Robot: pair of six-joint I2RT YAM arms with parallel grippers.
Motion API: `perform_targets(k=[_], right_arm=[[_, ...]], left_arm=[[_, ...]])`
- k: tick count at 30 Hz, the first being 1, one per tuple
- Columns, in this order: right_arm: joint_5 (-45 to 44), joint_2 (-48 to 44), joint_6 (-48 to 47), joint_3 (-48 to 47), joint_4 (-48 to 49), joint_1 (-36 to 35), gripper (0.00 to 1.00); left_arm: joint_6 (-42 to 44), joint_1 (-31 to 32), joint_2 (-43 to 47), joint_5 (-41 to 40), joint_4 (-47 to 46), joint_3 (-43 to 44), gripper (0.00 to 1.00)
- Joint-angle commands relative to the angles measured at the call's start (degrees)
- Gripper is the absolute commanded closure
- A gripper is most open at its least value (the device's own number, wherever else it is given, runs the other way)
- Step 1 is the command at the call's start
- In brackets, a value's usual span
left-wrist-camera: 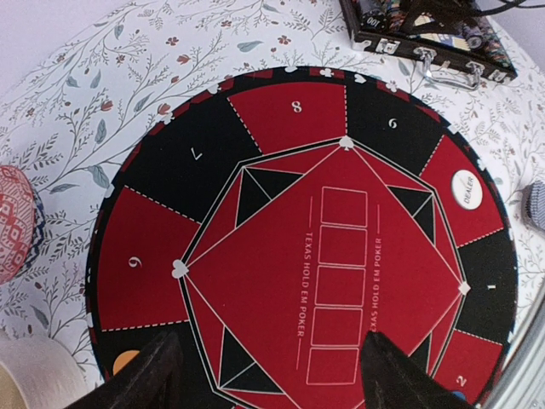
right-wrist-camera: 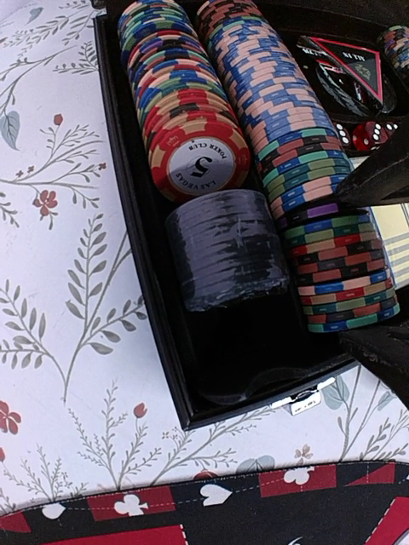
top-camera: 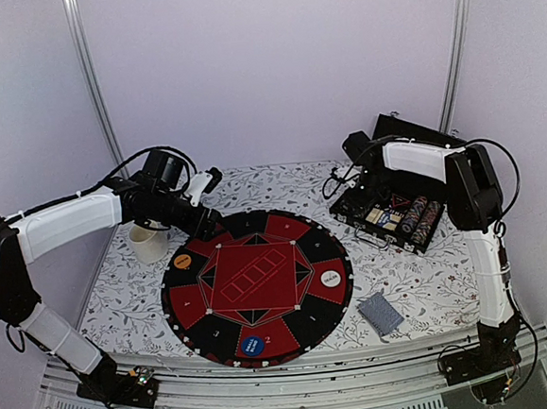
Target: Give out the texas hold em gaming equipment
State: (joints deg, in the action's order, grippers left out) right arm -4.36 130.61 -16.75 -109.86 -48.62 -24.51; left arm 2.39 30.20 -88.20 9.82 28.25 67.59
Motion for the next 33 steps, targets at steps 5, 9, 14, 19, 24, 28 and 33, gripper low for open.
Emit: perform_targets(k=[5,9,14,19,24,28,33], right_arm=[[7.7,-1.5,-1.4,7.9,4.7,-1.8,0.52],[7.6,-0.9,-1.1,6.6,3.7,-0.3,0.53],[8.0,1.2,-0.9,5.0,2.5,1.5,0.49],[6.7,3.2,-1.0,4.2,1.9,1.7,0.42],[2.1,3.4,-0.3,4.0,1.0,1.8,0.36],[1.1,3.1,0.1,3.9,0.5,1.8,0.39],[1.5,2.7,0.4,3.9,-0.9,1.7,0.54]], left_arm=[[0.5,-0.8,0.5,0.1,0.7,-0.5,0.26],[0.5,-0.8,0.4,0.4,0.7,-0.5,0.26],[0.5,-0.8,0.6,0.1,0.8,-0.6,0.26],[0.5,-0.8,0.6,0.1,0.8,-0.6,0.26],[0.5,-0.8,0.5,0.1,0.8,-0.6,0.26],[0.5,-0.8,0.5,0.1,0.8,-0.6,0.26],[0.6,-0.8,0.6,-0.1,0.8,-0.6,0.26]])
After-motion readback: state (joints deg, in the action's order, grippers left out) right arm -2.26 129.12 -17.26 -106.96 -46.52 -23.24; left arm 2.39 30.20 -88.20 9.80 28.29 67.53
